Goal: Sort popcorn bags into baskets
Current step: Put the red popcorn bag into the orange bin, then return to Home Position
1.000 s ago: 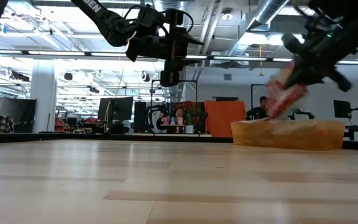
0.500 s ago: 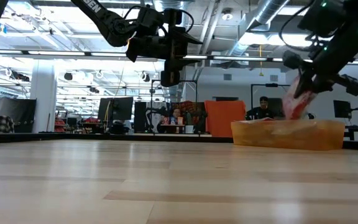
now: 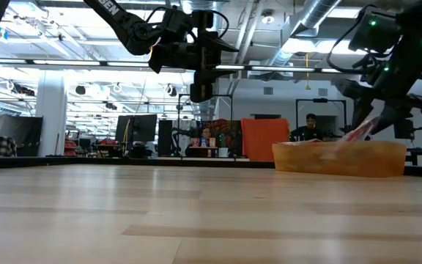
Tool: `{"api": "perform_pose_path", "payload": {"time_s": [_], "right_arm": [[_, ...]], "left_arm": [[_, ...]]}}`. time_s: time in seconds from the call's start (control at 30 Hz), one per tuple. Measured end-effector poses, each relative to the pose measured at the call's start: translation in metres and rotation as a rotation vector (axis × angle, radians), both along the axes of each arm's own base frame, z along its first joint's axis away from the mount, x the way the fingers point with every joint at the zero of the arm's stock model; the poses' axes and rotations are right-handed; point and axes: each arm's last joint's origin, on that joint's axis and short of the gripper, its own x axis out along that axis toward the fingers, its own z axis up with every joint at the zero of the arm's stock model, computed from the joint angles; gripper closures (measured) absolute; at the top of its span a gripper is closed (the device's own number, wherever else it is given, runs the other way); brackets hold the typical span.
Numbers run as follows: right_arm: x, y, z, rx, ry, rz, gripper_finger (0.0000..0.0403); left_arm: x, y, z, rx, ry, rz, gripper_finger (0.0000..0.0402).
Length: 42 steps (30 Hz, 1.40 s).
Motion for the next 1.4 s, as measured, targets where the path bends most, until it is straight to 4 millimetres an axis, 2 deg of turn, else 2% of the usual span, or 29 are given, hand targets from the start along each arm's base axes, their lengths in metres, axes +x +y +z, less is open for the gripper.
{"api": "perform_pose_path", "payload": {"time_s": [0.17, 0.43, 0.7, 0.87, 1.03, 1.2, 1.27, 1.4], "right_arm": [[-0.010, 0.003, 0.003, 0.028, 0.001, 0.009, 0.0166], [-0.011, 0.010, 0.004, 0.117, -0.023, 0.122, 0.0179], [-0.022, 0.019, -0.003, 0.176, 0.142, 0.169, 0.0199], [-0.023, 0.019, 0.001, 0.166, 0.151, 0.189, 0.0204], [-0.023, 0.017, 0.019, 0.115, 0.168, 0.211, 0.0203], [-0.009, 0.014, 0.050, -0.021, 0.090, 0.334, 0.0199], [0.001, 0.014, 0.065, -0.077, 0.010, 0.414, 0.0199], [0.013, 0.020, 0.087, -0.136, -0.092, 0.659, 0.0204]], "left_arm": [[0.000, 0.000, 0.000, -0.003, 0.004, -0.003, 0.0233], [0.000, 0.000, -0.001, -0.005, 0.006, -0.008, 0.0233], [-0.001, -0.001, -0.003, -0.016, 0.023, -0.026, 0.0233], [-0.001, -0.001, -0.003, -0.013, 0.025, -0.014, 0.0233], [-0.001, 0.001, -0.001, -0.007, 0.006, -0.009, 0.0233], [0.000, 0.002, 0.013, 0.058, -0.131, -0.036, 0.0233], [-0.002, 0.001, 0.024, 0.116, -0.220, -0.063, 0.0233], [-0.021, -0.004, 0.064, 0.299, -0.420, -0.078, 0.0233]]}}
